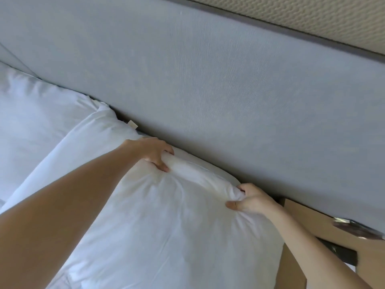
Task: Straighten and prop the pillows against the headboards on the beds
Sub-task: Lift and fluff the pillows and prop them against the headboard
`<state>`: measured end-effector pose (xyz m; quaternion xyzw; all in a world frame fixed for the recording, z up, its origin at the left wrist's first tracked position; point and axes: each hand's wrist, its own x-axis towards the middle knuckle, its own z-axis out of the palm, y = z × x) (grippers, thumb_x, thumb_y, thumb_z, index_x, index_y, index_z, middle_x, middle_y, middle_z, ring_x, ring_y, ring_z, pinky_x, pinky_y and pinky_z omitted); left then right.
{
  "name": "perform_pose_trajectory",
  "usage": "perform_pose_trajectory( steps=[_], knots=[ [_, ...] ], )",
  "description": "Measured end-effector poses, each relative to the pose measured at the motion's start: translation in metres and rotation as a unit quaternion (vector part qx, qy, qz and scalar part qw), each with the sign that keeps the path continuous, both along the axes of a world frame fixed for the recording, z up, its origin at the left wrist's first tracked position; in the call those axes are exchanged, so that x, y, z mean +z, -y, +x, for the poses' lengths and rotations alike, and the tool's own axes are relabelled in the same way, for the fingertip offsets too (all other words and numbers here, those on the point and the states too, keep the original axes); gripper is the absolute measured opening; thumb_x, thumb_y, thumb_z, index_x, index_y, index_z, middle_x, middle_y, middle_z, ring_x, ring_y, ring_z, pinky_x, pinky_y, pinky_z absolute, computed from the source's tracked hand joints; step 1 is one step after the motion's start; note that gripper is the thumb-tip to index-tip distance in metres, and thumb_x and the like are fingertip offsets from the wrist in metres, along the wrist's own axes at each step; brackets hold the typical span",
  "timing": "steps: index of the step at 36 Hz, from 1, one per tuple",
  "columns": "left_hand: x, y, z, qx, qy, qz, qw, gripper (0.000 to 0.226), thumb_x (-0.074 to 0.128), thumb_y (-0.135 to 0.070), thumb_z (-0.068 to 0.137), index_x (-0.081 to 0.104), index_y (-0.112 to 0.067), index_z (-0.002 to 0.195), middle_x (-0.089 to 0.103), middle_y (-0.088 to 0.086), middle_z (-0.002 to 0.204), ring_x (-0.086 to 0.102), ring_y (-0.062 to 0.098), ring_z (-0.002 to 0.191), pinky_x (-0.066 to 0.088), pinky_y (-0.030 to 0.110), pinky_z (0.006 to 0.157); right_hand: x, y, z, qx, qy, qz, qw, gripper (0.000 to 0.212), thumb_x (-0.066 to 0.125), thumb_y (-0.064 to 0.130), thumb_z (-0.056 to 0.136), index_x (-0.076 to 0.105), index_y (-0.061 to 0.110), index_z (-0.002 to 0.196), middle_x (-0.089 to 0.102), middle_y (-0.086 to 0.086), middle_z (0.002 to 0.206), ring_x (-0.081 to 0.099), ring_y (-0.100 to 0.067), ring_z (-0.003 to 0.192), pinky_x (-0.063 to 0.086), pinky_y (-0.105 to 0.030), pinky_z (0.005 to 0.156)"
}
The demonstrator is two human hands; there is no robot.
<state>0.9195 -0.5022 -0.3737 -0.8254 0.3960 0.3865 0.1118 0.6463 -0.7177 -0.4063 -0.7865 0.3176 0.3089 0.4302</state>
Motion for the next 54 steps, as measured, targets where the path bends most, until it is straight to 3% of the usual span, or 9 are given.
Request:
perform_pose_trajectory(
  steps=[7,13,18,24,28,33,39,48,54],
  knots=[
    [0.009,-0.006,0.002,0.024,0.033,-0.031,0.999,0.033,0.079,-0.046,0.067,0.062,-0.031,0.091,0.059,-0.002,0.105,0.053,0.022,0.108,0.050,0.038,0.087,0.012,0.000,-0.007,-0.007,0.040,-0.010,0.999,0.054,0.086,0.048,0.065,0.061,0.012,0.096,0.068,-0.003,0.096,0.064,-0.018,0.087,0.045,-0.029,0.069],
    [0.039,-0.014,-0.002,0.022,0.051,-0.046,0.997,0.024,0.079,-0.040,0.068,0.057,-0.036,0.077,0.056,-0.004,0.097,0.056,0.023,0.096,0.051,0.036,0.080,0.031,0.002,-0.015,0.017,0.054,0.005,0.998,0.067,0.078,0.066,0.052,0.046,0.010,0.070,0.040,-0.006,0.066,0.037,-0.019,0.060,0.022,-0.032,0.058],
    [0.079,-0.021,-0.006,0.036,0.041,-0.099,0.994,0.038,0.079,-0.025,0.068,0.047,-0.038,0.054,0.052,-0.016,0.069,0.052,0.017,0.079,0.042,0.031,0.067,0.064,0.006,-0.023,0.040,0.060,0.064,0.995,0.069,0.085,0.053,0.060,0.045,-0.003,0.065,0.034,-0.006,0.063,0.032,-0.019,0.057,0.018,-0.031,0.056],
    [0.128,-0.029,-0.020,0.041,0.050,-0.145,0.987,0.032,0.083,-0.021,0.068,0.053,-0.032,0.060,0.049,-0.017,0.062,0.049,0.015,0.076,0.037,0.028,0.064,0.114,0.001,-0.037,0.038,0.094,0.107,0.989,0.056,0.085,0.026,0.075,0.036,0.014,0.050,0.028,0.010,0.048,0.024,-0.009,0.044,0.015,-0.020,0.044],
    [0.161,-0.033,-0.032,0.051,0.076,-0.179,0.979,0.021,0.082,-0.021,0.070,0.072,-0.013,0.087,0.058,-0.010,0.073,0.049,0.014,0.084,0.033,0.013,0.061,0.153,0.003,-0.044,0.033,0.097,0.105,0.989,0.060,0.086,0.030,0.073,0.036,-0.001,0.060,0.026,0.002,0.055,0.022,-0.015,0.050,0.014,-0.024,0.045],
    [0.190,-0.040,-0.044,0.050,0.100,-0.210,0.971,0.018,0.080,-0.021,0.073,0.064,-0.028,0.078,0.056,-0.017,0.073,0.048,0.012,0.086,0.036,0.028,0.071,0.196,0.008,-0.052,0.047,0.077,0.118,0.989,0.080,0.088,0.052,0.061,0.052,-0.014,0.087,0.048,-0.007,0.072,0.042,-0.020,0.065,0.027,-0.035,0.061],
    [0.221,-0.038,-0.064,0.068,0.102,-0.284,0.951,0.016,0.082,-0.015,0.071,0.069,-0.015,0.081,0.063,-0.005,0.077,0.052,0.015,0.079,0.037,0.022,0.063,0.250,0.013,-0.069,0.051,0.098,0.127,0.986,0.034,0.087,0.030,0.072,0.074,0.001,0.085,0.075,-0.019,0.092,0.073,-0.029,0.081,0.055,-0.038,0.071],
    [0.264,-0.033,-0.093,0.074,0.091,-0.355,0.927,0.017,0.082,-0.013,0.069,0.067,-0.018,0.073,0.068,-0.002,0.076,0.057,0.005,0.075,0.038,0.010,0.063,0.312,0.024,-0.096,0.053,0.092,0.074,0.992,0.029,0.088,0.030,0.069,0.076,0.006,0.081,0.076,-0.014,0.090,0.073,-0.028,0.082,0.056,-0.037,0.072],
    [0.263,-0.007,-0.114,0.064,0.101,-0.364,0.924,0.016,0.083,-0.019,0.068,0.070,-0.013,0.076,0.067,-0.001,0.074,0.052,0.012,0.070,0.036,0.010,0.060,0.320,0.056,-0.112,0.039,0.105,-0.056,0.992,0.035,0.089,0.034,0.067,0.069,0.006,0.072,0.070,-0.011,0.068,0.062,-0.016,0.061,0.043,-0.030,0.056]
  ],
)
